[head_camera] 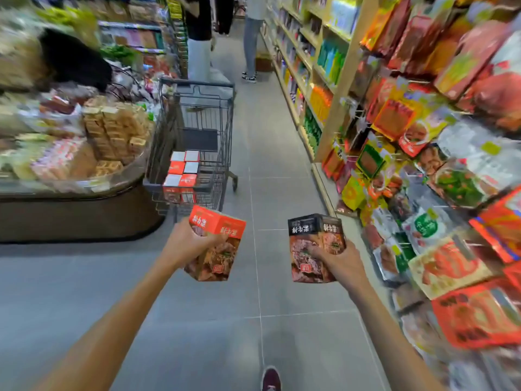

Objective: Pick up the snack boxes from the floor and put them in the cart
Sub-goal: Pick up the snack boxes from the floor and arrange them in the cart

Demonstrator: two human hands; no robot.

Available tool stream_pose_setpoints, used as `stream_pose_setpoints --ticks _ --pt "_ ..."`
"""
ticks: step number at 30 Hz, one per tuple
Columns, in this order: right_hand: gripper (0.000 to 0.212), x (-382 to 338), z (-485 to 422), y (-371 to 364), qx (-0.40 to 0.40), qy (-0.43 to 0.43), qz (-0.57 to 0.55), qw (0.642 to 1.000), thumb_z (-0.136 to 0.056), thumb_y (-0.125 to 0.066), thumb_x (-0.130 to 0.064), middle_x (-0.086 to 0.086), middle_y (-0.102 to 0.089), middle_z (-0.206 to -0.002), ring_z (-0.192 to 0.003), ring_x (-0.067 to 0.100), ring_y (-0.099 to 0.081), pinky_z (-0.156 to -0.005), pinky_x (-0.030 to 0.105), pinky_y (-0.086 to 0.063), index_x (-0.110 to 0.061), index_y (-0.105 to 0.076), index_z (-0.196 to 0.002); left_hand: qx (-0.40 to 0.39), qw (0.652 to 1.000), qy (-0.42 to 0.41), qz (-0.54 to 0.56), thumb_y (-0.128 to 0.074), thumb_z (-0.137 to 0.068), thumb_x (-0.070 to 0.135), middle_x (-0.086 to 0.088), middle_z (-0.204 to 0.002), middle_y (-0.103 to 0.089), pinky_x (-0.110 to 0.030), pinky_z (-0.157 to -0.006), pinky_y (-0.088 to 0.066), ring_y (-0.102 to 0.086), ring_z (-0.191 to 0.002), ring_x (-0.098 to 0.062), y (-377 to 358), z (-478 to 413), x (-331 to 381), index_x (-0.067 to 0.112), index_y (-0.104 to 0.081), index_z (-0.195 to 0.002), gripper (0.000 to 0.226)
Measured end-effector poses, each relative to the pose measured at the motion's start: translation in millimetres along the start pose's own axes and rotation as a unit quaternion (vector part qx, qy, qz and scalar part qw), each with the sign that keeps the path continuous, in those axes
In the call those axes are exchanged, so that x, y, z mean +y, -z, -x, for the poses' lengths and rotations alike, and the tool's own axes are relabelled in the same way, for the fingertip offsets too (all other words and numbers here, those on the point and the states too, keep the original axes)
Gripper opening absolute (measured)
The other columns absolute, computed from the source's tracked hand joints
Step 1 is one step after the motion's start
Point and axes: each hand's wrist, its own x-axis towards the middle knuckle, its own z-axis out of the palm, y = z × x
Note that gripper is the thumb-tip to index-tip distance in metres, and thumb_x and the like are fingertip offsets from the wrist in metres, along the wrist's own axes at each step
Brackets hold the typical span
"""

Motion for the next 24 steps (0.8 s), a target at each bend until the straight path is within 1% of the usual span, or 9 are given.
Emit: stream_pose_setpoints --ticks 3,4,7,9,12,14,17,21,24 --pt "0.065 -17.7 -30.0 -35.0 -0.043 0.002 0.0 0.999 -0.052 -0.091 -0.051 -0.003 -0.074 -0.097 -0.087 0.012 -0.072 -0.078 0.034 -0.06 -0.021 -0.066 -0.104 0.028 0.999 0.014 0.004 -0.088 -0.071 0.035 0.015 -0.088 -0.069 -0.025 -0.075 -0.052 -0.066 -0.081 0.0 22.8 -13.6 -14.3 0.032 -0.058 -0.092 0.037" --pt "0.067 -21.7 -42.1 -45.6 -0.062 0.004 -0.005 0.998 -0.052 -0.092 -0.05 -0.002 -0.073 -0.1 -0.089 0.014 -0.072 -0.081 0.037 -0.06 -0.021 -0.065 -0.106 0.041 0.999 0.019 0.004 -0.088 -0.07 0.034 0.016 -0.085 -0.069 -0.024 -0.073 -0.051 -0.065 -0.08 0.001 29.3 -20.5 -18.8 0.033 -0.057 -0.091 0.037" --pt "0.067 -35.2 -79.3 -75.4 -0.093 0.005 -0.008 0.996 -0.055 -0.092 -0.048 -0.001 -0.072 -0.104 -0.092 0.016 -0.071 -0.084 0.04 -0.06 -0.024 -0.061 -0.109 0.06 0.997 0.045 0.014 -0.089 -0.068 0.036 0.018 -0.078 -0.073 -0.026 -0.073 -0.053 -0.069 -0.078 -0.001 45.4 -48.6 -29.8 0.03 -0.062 -0.09 0.035" --pt "0.054 -46.2 -105.0 -92.2 -0.109 0.009 -0.008 0.994 -0.061 -0.093 -0.041 -0.002 -0.071 -0.102 -0.092 0.016 -0.071 -0.083 0.038 -0.059 -0.028 -0.058 -0.1 0.06 0.997 0.051 0.02 -0.089 -0.068 0.038 0.016 -0.08 -0.075 -0.025 -0.071 -0.053 -0.071 -0.077 -0.001 53.1 -70.9 -31.8 0.029 -0.064 -0.092 0.035" --pt "0.043 -63.2 -152.3 -116.3 -0.128 0.005 -0.018 0.992 -0.068 -0.091 -0.028 -0.002 -0.07 -0.102 -0.09 0.014 -0.07 -0.076 0.031 -0.057 -0.029 -0.056 -0.094 0.058 0.996 0.052 0.032 -0.087 -0.071 0.037 0.029 -0.082 -0.071 -0.021 -0.069 -0.05 -0.069 -0.076 0.007 63.1 -106.9 -27.6 0.032 -0.063 -0.093 0.033" --pt "0.048 -74.7 -182.3 -131.9 -0.146 0.001 -0.024 0.989 -0.065 -0.092 -0.031 0.0 -0.07 -0.104 -0.091 0.015 -0.07 -0.078 0.034 -0.058 -0.027 -0.057 -0.097 0.048 0.997 0.06 0.032 -0.086 -0.071 0.037 0.033 -0.083 -0.07 -0.02 -0.069 -0.05 -0.069 -0.078 0.008 71.3 -132.0 -21.5 0.033 -0.061 -0.096 0.035" --pt "0.068 -89.7 -227.2 -156.7 -0.165 -0.002 -0.026 0.986 -0.052 -0.091 -0.049 0.002 -0.069 -0.11 -0.094 0.017 -0.07 -0.086 0.042 -0.059 -0.025 -0.059 -0.106 0.06 0.995 0.069 0.035 -0.086 -0.072 0.037 0.037 -0.084 -0.067 -0.019 -0.07 -0.049 -0.067 -0.078 0.012 82.5 -170.3 -19.0 0.035 -0.058 -0.098 0.038" --pt "0.041 -111.8 -270.8 -191.7 -0.187 0.005 -0.02 0.982 -0.071 -0.089 -0.023 -0.002 -0.069 -0.103 -0.092 0.014 -0.069 -0.082 0.036 -0.057 -0.028 -0.056 -0.094 0.067 0.994 0.074 0.052 -0.084 -0.076 0.031 0.044 -0.077 -0.063 -0.015 -0.068 -0.045 -0.063 -0.075 0.019 95.3 -210.7 -21.2 0.038 -0.053 -0.096 0.037" --pt "0.04 -128.4 -299.0 -217.6 -0.21 -0.003 -0.022 0.977 -0.074 -0.086 -0.013 -0.006 -0.066 -0.097 -0.087 0.011 -0.067 -0.082 0.038 -0.057 -0.028 -0.053 -0.091 0.072 0.992 0.084 0.058 -0.085 -0.074 0.032 0.041 -0.08 -0.065 -0.016 -0.069 -0.046 -0.065 -0.077 0.016 107.2 -238.2 -26.4 0.038 -0.056 -0.097 0.037"
